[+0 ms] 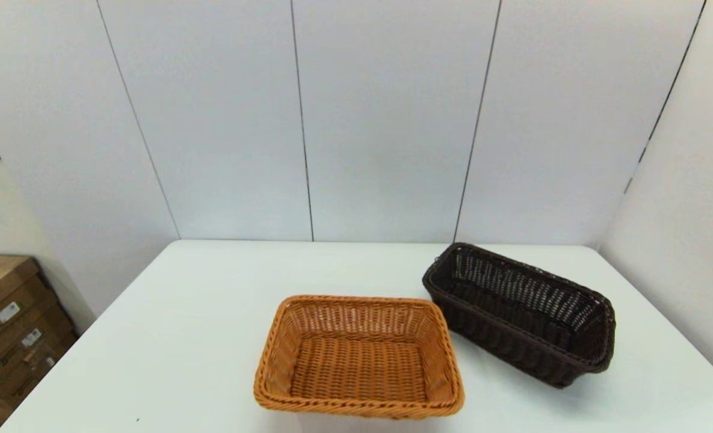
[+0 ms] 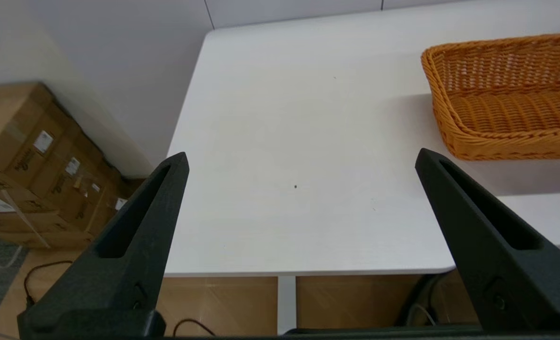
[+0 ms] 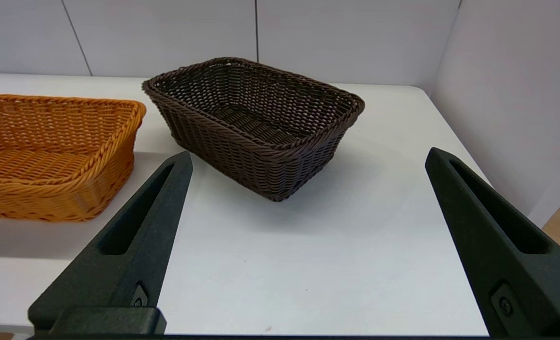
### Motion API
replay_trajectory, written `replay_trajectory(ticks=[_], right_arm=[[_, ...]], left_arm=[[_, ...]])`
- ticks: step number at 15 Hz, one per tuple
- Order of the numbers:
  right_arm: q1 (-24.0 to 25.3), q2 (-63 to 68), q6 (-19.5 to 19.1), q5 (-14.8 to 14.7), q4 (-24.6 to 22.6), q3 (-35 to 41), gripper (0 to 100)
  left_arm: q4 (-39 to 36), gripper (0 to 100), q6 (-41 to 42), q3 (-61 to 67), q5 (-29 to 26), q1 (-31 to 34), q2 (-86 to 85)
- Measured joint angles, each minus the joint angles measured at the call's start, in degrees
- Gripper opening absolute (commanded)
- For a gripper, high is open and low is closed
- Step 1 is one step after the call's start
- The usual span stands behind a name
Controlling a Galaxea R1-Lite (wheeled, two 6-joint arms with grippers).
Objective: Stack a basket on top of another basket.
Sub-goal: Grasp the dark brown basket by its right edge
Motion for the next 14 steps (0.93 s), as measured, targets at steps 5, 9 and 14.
replay_trajectory(ticks=[5,9,14], right_arm=[[0.0,0.0,0.02,0.0,0.0,0.0,100],[0.0,0.0,0.02,0.0,0.02,0.0,100],[0.0,0.0,0.02,0.0,0.0,0.0,100]], left_arm=[[-3.1,100,2.26,6.95,-1.27,1.66,-8.08],[-9.92,100,1.68,13.37,-4.14,1.77,-13.46],[-21.48,100,0.9,21.16,-4.67,1.77,-15.21]])
